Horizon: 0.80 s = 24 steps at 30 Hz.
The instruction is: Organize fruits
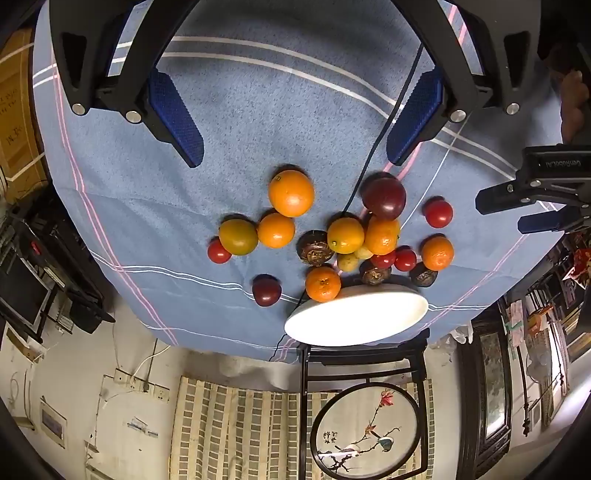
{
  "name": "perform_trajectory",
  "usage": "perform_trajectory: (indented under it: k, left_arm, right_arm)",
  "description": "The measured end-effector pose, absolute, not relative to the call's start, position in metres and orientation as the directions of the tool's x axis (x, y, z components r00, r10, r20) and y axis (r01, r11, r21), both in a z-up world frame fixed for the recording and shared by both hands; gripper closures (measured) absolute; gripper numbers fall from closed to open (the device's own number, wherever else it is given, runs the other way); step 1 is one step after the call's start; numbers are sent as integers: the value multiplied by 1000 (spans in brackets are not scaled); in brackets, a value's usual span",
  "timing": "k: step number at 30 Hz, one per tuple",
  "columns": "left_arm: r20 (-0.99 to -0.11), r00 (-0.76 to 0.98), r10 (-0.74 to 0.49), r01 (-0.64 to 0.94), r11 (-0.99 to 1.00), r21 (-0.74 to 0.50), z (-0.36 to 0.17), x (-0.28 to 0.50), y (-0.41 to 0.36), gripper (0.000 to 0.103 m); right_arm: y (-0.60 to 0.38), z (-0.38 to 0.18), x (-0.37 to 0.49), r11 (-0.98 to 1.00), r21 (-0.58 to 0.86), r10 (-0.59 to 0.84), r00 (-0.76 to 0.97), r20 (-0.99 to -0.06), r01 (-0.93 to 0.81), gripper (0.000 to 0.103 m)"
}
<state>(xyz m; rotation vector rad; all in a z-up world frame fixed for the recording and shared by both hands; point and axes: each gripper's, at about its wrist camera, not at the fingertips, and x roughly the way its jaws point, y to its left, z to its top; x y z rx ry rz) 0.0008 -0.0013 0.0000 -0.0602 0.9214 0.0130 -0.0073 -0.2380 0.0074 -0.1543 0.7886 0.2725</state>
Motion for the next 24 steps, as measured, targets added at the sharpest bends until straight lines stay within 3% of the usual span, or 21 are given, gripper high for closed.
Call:
perform_trajectory:
  k: [4, 24]
  left_arm:
    - [-786, 616, -55, -28, 995, -91, -2, -1, -1, 4]
    - [-793, 608, 14, -48, 999, -19, -4, -4, -5, 4]
  right_arm:
    - [-238, 10, -6, 955, -38, 180, 677, -713, -294, 4]
    - [-232, 3, -9, 948, -38, 193, 665, -722, -317, 4]
